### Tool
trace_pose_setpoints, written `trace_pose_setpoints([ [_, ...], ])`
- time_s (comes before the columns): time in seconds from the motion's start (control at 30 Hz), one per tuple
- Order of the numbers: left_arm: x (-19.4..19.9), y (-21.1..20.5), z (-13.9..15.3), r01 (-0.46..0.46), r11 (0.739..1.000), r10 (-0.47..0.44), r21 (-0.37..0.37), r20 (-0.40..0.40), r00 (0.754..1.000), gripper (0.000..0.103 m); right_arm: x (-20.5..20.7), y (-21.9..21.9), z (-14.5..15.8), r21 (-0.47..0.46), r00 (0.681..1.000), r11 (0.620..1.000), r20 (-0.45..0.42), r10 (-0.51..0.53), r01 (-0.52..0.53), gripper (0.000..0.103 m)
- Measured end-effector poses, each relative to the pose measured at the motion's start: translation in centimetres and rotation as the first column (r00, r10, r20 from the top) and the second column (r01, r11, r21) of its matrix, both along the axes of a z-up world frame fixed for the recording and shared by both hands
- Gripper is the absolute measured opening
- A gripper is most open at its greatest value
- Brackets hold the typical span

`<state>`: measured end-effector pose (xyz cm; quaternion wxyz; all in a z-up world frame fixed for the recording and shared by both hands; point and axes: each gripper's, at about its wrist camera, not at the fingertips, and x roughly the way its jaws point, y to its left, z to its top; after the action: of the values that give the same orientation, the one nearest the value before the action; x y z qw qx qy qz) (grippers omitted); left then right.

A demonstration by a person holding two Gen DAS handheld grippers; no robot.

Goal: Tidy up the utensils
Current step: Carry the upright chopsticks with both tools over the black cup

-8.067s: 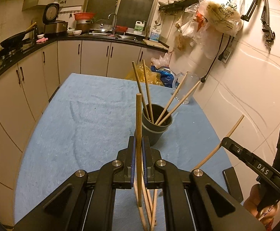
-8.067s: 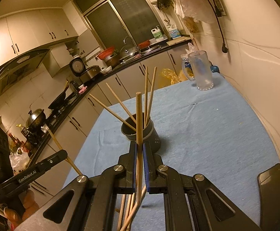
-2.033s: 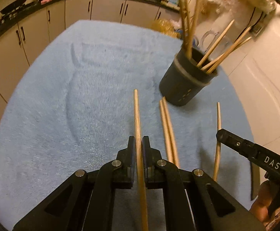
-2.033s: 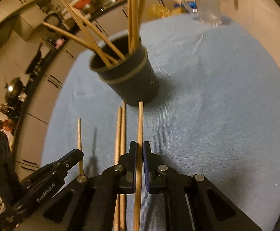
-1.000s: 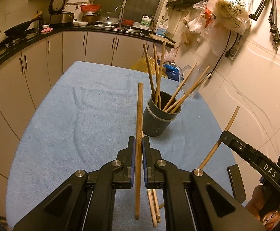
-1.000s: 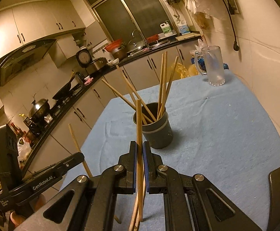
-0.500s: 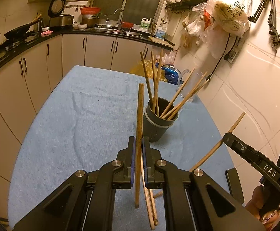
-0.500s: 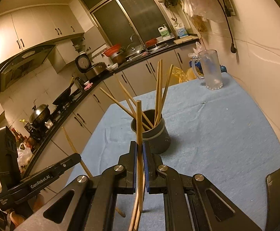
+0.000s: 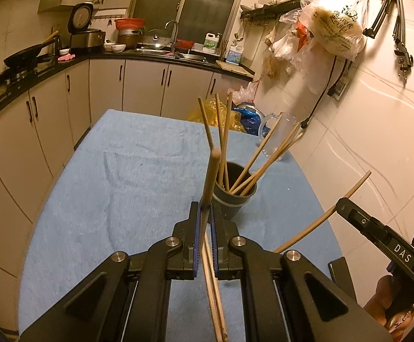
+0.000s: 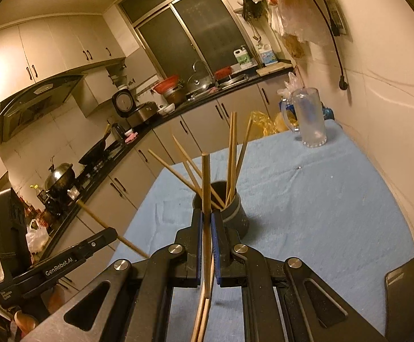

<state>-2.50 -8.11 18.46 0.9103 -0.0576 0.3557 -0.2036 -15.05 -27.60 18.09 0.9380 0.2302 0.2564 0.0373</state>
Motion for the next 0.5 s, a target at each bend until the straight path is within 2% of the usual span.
trace_pose_setpoints([
  [0.5,1.2,-0.6,3.0,0.008,1.0,-0.009,0.006,0.053,0.999,0.006,0.4,-1.4,2.3,0.008,0.999,1.0,0.04,-0.015,0.015,0.007],
])
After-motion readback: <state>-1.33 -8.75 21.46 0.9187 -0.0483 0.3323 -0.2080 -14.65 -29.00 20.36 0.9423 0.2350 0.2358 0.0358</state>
